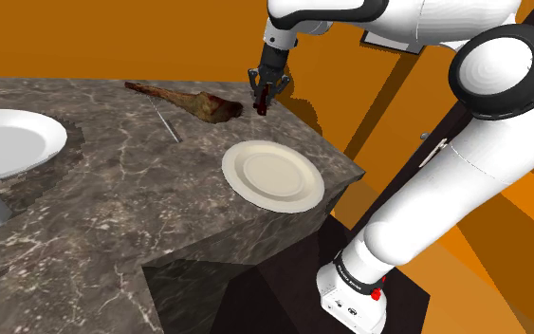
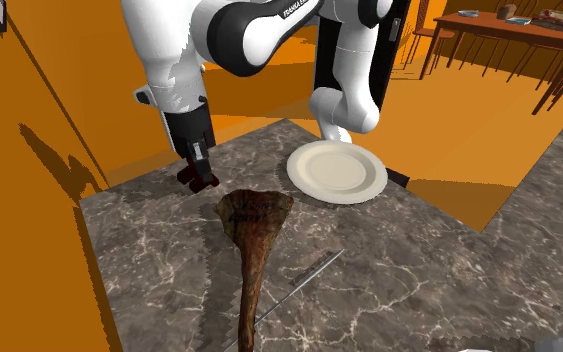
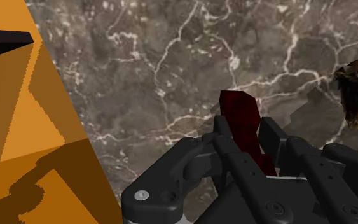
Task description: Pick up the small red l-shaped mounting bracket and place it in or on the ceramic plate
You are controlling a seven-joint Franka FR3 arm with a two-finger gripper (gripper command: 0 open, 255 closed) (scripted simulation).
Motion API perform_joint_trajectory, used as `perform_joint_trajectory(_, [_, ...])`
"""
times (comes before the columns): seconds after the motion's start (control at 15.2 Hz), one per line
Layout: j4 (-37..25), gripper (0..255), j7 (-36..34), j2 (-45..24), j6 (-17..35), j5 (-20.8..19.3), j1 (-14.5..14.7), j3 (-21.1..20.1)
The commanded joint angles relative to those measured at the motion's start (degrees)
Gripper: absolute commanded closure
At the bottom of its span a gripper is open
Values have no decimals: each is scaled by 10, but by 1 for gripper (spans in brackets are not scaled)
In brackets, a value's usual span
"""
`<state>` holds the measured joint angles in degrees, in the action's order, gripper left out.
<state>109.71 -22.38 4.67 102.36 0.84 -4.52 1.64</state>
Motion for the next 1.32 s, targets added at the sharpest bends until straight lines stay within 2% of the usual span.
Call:
perform_joint_trajectory(0.0, [0,255,0,0,0,0,0,0])
perform_joint_trajectory(1.06, [-133,255,-2,-9,-125,0,0,0])
perform_joint_trajectory(1.12, [-138,255,-2,-10,-129,0,0,0])
perform_joint_trajectory(1.25, [-93,255,-18,30,-123,1,7,-9])
